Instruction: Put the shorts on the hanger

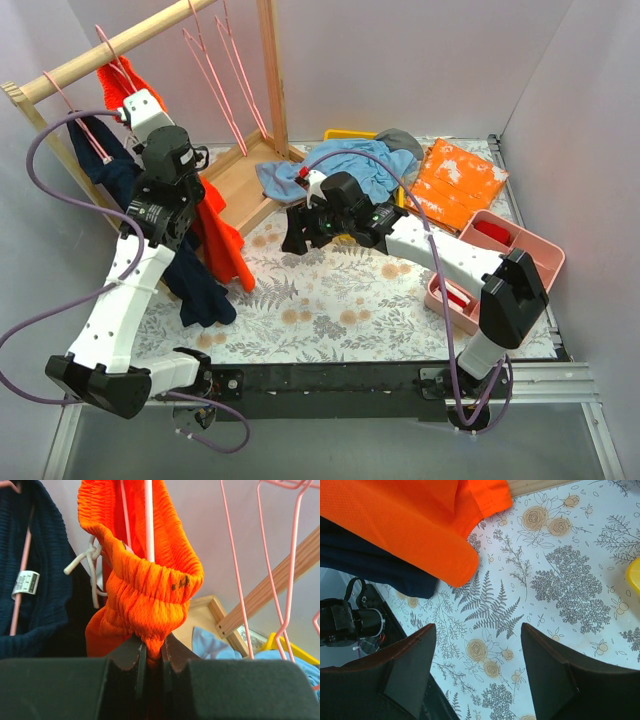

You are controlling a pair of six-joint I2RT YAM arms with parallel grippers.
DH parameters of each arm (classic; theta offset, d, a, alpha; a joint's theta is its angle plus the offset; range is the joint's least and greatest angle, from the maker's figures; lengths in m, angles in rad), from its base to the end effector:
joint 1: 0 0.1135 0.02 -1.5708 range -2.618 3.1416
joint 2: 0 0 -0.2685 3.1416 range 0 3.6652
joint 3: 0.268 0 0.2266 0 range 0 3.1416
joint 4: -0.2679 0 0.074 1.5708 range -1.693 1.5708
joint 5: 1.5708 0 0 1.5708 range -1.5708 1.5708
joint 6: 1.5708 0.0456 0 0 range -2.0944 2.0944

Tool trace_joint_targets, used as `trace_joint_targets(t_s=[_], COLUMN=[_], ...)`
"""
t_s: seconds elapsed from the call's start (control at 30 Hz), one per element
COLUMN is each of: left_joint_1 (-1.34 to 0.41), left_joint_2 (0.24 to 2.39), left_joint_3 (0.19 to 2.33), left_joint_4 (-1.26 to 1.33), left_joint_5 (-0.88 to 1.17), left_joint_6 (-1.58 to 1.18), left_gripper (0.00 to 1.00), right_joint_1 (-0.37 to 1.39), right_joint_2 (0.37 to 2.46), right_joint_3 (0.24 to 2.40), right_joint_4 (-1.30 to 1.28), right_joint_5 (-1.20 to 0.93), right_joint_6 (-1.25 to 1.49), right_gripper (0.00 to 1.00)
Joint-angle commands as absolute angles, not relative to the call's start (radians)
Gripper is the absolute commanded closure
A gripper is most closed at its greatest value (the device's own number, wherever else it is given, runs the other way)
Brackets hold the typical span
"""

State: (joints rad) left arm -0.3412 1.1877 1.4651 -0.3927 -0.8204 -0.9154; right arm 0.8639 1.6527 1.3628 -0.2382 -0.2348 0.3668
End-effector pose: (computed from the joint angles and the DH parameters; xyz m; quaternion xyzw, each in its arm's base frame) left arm 0.2164 -0.0414 0.4680 -0.4483 0.5816 -0.1177 0.6686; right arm 0.2327 0.2888 0.3165 -0.2684 0.8203 0.3685 0.3453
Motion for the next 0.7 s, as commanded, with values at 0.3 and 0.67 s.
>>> trace_joint_targets(t_s=[0.3, 0.67], left_joint_1=[-0.291, -0.291], left_joint_2=[1.083, 1.032], left_joint_3=[1.479, 1.660], left_joint_4=[-0.556, -0.752], left_joint_5=[-0.568, -0.292], left_joint_6=[-1.006, -0.985], left_gripper=[0.18, 0.02], right_joint_1=[0.864, 0.864], right_joint_2=[1.511, 1.359], right_joint_3=[1.321, 1.286], right_joint_4=[-0.248, -0.245], right_joint_5=[-0.184, -0.040], right_joint_6=[0.322, 0.302], right_gripper=[0.23, 0.20])
